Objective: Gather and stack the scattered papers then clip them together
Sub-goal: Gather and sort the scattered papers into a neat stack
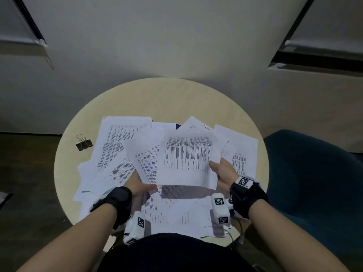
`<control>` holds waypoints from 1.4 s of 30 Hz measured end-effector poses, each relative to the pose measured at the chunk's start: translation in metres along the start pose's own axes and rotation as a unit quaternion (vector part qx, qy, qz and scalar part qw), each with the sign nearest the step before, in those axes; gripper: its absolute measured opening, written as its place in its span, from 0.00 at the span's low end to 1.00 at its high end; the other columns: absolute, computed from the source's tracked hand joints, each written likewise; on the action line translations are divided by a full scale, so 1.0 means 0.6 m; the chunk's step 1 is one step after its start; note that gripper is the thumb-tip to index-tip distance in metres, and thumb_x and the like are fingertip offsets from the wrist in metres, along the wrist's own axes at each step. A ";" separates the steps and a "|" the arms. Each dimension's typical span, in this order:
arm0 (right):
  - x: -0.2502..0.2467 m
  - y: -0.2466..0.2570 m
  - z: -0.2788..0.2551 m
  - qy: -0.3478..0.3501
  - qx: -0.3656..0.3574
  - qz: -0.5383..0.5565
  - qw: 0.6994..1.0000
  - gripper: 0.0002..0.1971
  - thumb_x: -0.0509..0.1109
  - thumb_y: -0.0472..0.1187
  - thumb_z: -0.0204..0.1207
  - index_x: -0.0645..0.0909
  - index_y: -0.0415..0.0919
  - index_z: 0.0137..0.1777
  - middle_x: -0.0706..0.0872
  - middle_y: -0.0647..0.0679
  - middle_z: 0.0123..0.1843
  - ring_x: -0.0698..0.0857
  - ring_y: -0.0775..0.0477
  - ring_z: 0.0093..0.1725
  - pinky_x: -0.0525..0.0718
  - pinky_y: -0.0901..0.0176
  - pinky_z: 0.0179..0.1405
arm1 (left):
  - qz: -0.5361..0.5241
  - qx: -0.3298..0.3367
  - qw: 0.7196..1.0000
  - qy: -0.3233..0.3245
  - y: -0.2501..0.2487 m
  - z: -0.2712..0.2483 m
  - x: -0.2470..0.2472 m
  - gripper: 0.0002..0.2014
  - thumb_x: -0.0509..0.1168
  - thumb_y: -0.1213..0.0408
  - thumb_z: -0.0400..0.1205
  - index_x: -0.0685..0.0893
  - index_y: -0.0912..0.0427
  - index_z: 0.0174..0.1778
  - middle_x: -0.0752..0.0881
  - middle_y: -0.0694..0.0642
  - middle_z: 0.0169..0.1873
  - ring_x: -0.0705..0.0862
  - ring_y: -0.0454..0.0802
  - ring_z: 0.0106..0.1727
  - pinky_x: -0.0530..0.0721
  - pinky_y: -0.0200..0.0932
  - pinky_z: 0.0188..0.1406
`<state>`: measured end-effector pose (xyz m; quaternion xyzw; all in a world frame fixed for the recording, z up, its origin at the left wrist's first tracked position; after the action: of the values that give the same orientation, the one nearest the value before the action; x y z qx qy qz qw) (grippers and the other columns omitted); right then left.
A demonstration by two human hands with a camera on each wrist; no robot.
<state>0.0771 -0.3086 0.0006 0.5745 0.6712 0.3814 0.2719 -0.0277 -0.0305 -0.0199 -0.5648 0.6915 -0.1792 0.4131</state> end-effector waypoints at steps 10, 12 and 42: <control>-0.017 -0.050 0.001 -0.047 0.014 -0.504 0.862 0.31 0.71 0.39 0.77 0.63 0.40 0.78 0.79 0.40 0.69 0.83 0.39 0.60 0.81 0.53 0.56 | 0.014 -0.025 1.000 -0.005 0.007 0.021 -0.014 0.16 0.57 0.80 0.79 0.77 0.68 0.61 0.86 0.71 0.53 0.86 0.63 0.47 0.85 0.58 0.49; 0.005 -0.049 -0.001 -0.015 -0.017 -0.513 0.858 0.36 0.72 0.42 0.74 0.61 0.45 0.80 0.76 0.43 0.73 0.82 0.41 0.63 0.82 0.53 0.60 | -0.046 -0.016 0.999 -0.019 0.002 0.014 -0.011 0.09 0.58 0.71 0.85 0.78 0.67 0.59 0.87 0.69 0.51 0.85 0.61 0.46 0.85 0.57 0.52; 0.101 0.243 -0.082 -0.071 -0.361 -0.066 0.927 0.20 0.71 0.43 0.79 0.70 0.46 0.68 0.84 0.51 0.63 0.82 0.58 0.64 0.79 0.64 0.63 | -0.279 0.276 0.916 -0.080 -0.256 -0.055 -0.111 0.24 0.74 0.73 0.75 0.79 0.65 0.68 0.89 0.55 0.56 0.90 0.44 0.52 0.88 0.37 0.53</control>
<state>0.1079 -0.2518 0.1527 0.4170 0.5034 0.5377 0.5325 0.0452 -0.0214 0.1342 -0.6103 0.3936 -0.4253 0.5401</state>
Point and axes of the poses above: each hand's wrist, its own z-axis towards the middle knuckle, its own x-axis out of the palm, y = z × x, the point moved 4 cm from there along z, towards the middle knuckle
